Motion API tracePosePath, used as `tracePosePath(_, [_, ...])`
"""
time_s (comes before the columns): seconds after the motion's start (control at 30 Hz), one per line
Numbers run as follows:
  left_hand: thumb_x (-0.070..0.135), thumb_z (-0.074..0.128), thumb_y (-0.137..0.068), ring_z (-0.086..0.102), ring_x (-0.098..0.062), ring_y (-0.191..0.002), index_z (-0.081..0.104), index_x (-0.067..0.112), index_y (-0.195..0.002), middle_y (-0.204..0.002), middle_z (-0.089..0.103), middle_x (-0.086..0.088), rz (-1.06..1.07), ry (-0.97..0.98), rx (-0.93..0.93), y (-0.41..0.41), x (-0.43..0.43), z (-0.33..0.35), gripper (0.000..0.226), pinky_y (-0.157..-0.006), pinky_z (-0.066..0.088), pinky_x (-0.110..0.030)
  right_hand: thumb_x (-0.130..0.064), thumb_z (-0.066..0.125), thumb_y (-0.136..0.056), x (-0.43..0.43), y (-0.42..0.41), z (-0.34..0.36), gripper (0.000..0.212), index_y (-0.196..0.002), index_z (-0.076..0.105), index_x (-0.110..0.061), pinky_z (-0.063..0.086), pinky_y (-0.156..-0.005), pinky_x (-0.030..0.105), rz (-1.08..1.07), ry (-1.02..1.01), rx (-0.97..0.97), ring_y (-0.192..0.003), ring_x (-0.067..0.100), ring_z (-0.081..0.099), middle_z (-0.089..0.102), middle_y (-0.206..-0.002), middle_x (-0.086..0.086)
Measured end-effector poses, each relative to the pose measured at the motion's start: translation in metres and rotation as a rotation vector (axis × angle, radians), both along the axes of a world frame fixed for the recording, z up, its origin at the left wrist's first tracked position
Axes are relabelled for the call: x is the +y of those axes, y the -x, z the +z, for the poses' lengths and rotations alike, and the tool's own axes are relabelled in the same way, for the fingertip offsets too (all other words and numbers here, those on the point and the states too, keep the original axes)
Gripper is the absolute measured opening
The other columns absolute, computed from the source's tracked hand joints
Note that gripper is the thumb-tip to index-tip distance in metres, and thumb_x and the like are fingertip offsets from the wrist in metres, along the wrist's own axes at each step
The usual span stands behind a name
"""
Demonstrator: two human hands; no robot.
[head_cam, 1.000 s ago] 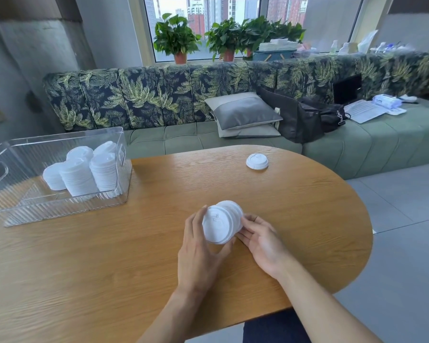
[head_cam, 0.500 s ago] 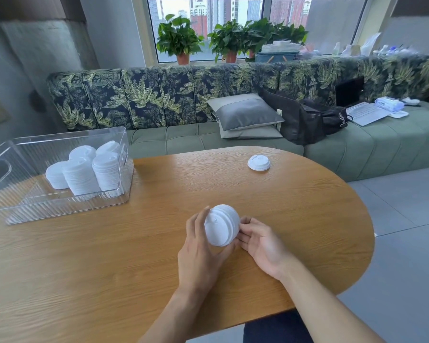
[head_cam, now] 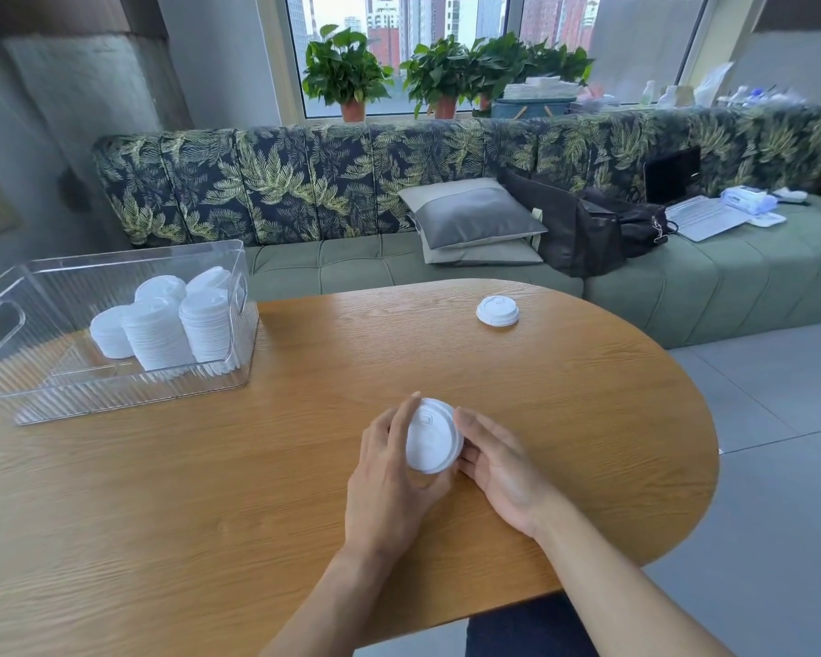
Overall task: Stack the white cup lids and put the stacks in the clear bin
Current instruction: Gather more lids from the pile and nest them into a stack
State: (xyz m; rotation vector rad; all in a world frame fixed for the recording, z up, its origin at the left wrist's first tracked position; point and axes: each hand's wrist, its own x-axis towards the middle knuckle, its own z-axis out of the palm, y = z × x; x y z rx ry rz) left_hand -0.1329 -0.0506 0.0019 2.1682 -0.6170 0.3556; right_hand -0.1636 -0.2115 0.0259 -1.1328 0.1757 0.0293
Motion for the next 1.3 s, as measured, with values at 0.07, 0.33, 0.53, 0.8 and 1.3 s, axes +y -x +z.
tracePosePath(0.07, [0.058,0.076,-0.082,0.04,0.001,-0.136,0.025,0.05,-0.156,-0.147,0.042,0.019,-0.019,-0.015,-0.008,-0.001,0.0,-0.002,0.091,-0.082,0.054,-0.023,-0.039,0.084,-0.077,0.001,0.0,0.0,0.051,-0.12,0.074,-0.013,0.056,-0.089,0.031,-0.013,-0.007,0.001,-0.104,0.021,0.071,0.075,-0.118,0.014])
tracePosePath(0.33, [0.078,0.062,-0.08,0.062,0.006,-0.116,0.053,0.043,-0.138,-0.129,0.065,0.024,-0.066,0.288,0.35,-0.006,0.002,0.003,0.069,-0.09,0.051,-0.014,-0.034,0.076,-0.084,-0.002,-0.002,-0.002,0.051,-0.119,0.072,0.002,0.058,-0.08,0.035,-0.146,-0.102,0.028,-0.097,0.025,0.07,0.073,-0.108,0.018])
tracePosePath(0.53, [0.065,0.066,-0.087,0.076,-0.011,-0.091,0.081,0.032,-0.1,-0.096,0.081,0.007,-0.143,0.488,0.549,-0.017,0.015,0.01,0.038,-0.076,0.06,-0.027,-0.041,0.071,-0.083,0.004,-0.001,0.0,0.04,-0.107,0.079,-0.009,0.054,-0.081,0.035,-0.087,0.061,0.032,-0.093,0.022,0.07,0.075,-0.1,0.012])
tracePosePath(0.8, [0.051,0.072,-0.094,0.076,-0.011,-0.087,0.081,0.03,-0.098,-0.095,0.081,0.006,-0.118,0.518,0.58,-0.015,0.014,0.011,0.023,-0.067,0.056,-0.021,-0.039,0.073,-0.085,0.006,0.001,0.002,0.046,-0.115,0.076,-0.005,0.051,-0.09,0.039,-0.084,0.09,0.026,-0.099,0.025,0.069,0.074,-0.11,0.019])
tracePosePath(1.3, [0.062,0.075,-0.086,0.076,-0.012,-0.091,0.079,0.031,-0.104,-0.1,0.08,0.007,-0.081,0.568,0.534,-0.017,0.012,0.004,0.036,-0.074,0.061,-0.027,-0.034,0.079,-0.082,0.001,-0.002,-0.005,0.038,-0.109,0.08,-0.007,0.059,-0.083,0.03,-0.126,-0.027,0.029,-0.102,0.022,0.073,0.077,-0.113,0.017])
